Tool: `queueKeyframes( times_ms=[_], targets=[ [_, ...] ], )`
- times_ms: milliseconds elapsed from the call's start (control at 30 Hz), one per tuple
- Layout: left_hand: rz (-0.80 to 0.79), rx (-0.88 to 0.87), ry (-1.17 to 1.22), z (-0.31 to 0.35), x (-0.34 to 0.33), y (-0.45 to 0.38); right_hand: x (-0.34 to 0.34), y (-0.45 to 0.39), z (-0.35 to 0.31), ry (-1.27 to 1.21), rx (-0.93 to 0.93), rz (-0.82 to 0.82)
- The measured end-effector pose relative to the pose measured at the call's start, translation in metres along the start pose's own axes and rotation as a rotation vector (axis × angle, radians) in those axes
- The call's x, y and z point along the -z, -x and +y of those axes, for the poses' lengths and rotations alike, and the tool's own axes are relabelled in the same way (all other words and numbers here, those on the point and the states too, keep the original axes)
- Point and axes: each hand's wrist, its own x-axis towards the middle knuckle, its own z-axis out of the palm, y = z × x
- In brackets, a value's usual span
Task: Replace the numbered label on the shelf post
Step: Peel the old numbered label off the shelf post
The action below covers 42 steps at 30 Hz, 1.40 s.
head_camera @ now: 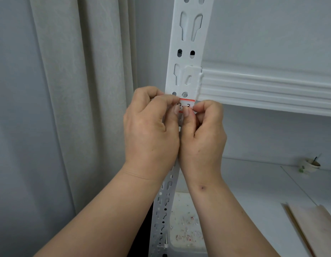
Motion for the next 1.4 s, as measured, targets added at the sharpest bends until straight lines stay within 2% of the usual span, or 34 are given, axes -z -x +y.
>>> queueKeyframes(
  times_ms=[200,400,533,700,1167,1400],
  targets=[
    [-0.04,0.179,0.016,0.005,0.0,0.004,0.001,-0.001,-0.001,0.004,-0.03,-0.025],
    [0.081,0.174,0.095,0.004,-0.002,0.015,0.0,0.0,0.001,0.006,-0.014,-0.015],
    [0.081,0.158,0.171,0.0,-0.005,0.018,0.0,0.0,0.003,0.0,0.005,-0.01],
    [0.065,0.151,0.146,0.002,-0.007,0.021,0.0,0.0,0.004,-0.004,0.007,-0.013],
    [0.019,0.462,0.284,0.02,-0.001,0.009,-0.004,0.002,0.003,0.002,-0.034,0.003],
    [0.026,0.419,0.292,0.021,0.001,0.017,-0.003,0.002,0.003,0.008,-0.022,-0.008]
  ],
)
